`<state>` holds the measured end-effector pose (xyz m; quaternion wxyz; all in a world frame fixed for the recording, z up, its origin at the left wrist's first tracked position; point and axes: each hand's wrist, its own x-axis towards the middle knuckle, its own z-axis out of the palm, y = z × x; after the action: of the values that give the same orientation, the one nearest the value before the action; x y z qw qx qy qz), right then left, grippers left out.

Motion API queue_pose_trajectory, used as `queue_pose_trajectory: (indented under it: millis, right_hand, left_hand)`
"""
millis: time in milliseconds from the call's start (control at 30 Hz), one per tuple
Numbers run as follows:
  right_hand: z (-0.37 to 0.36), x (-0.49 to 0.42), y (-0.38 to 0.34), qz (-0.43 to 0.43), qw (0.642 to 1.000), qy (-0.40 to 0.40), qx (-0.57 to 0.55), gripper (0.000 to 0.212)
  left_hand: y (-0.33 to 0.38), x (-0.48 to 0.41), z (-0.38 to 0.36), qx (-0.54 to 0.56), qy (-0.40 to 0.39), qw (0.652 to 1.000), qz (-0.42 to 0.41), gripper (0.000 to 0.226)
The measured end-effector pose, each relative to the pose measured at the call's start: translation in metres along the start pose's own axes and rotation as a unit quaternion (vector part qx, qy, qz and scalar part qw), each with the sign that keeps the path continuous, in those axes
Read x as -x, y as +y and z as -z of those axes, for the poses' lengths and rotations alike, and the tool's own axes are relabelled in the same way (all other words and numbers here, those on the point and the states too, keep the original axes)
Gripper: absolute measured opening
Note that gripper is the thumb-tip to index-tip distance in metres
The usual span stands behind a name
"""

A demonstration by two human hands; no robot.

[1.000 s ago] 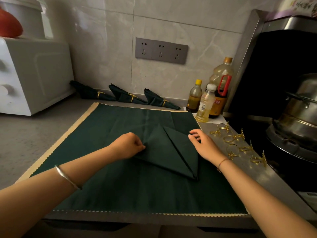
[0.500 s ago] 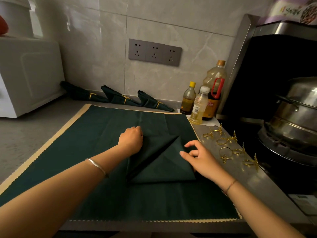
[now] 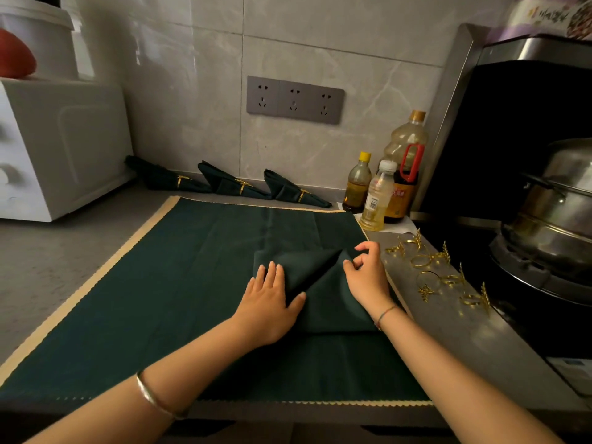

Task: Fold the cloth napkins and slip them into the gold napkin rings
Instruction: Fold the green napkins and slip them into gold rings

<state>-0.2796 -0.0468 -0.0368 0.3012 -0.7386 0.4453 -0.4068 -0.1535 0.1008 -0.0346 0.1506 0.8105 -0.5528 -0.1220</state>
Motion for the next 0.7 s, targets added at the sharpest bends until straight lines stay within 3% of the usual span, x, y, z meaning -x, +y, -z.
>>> queue_pose_trajectory:
  millis: [167, 300, 367, 433, 500, 600, 700]
  right_hand:
    - [-0.001, 0.003, 0.001, 0.009, 0.997, 0.002, 0.081, 0.026]
    - [0.004, 0.011, -0.008, 0.174, 0.965, -0.029, 0.193, 0.028]
    - [0.001, 0.020, -0.021, 0.235, 0.945, -0.127, 0.188, 0.032]
    - [-0.005, 0.031, -0.031, 0.215, 0.923, -0.265, 0.178, 0.037]
    - [-0.009, 0.035, -0.030, 0.188, 0.891, -0.355, 0.214, 0.042]
    - [-0.008, 0.028, -0.020, 0.185, 0.860, -0.372, 0.296, 0.047]
    - [-0.003, 0.011, -0.011, 0.153, 0.858, -0.348, 0.345, 0.052]
  left_hand:
    - [0.004, -0.003, -0.010, -0.065, 0.006, 0.998, 0.005, 0.067]
    - [0.006, -0.001, -0.012, -0.094, 0.007, 0.996, 0.005, 0.065]
    - [0.007, -0.001, -0.011, -0.094, 0.008, 0.996, 0.009, 0.065]
    - [0.007, 0.000, -0.010, -0.092, 0.005, 0.996, 0.013, 0.065]
    - [0.006, 0.000, -0.009, -0.087, 0.002, 0.996, 0.017, 0.065]
    - [0.005, 0.002, -0.008, -0.079, -0.001, 0.997, 0.009, 0.064]
    - [0.002, 0.003, -0.007, -0.075, 0.003, 0.997, -0.011, 0.061]
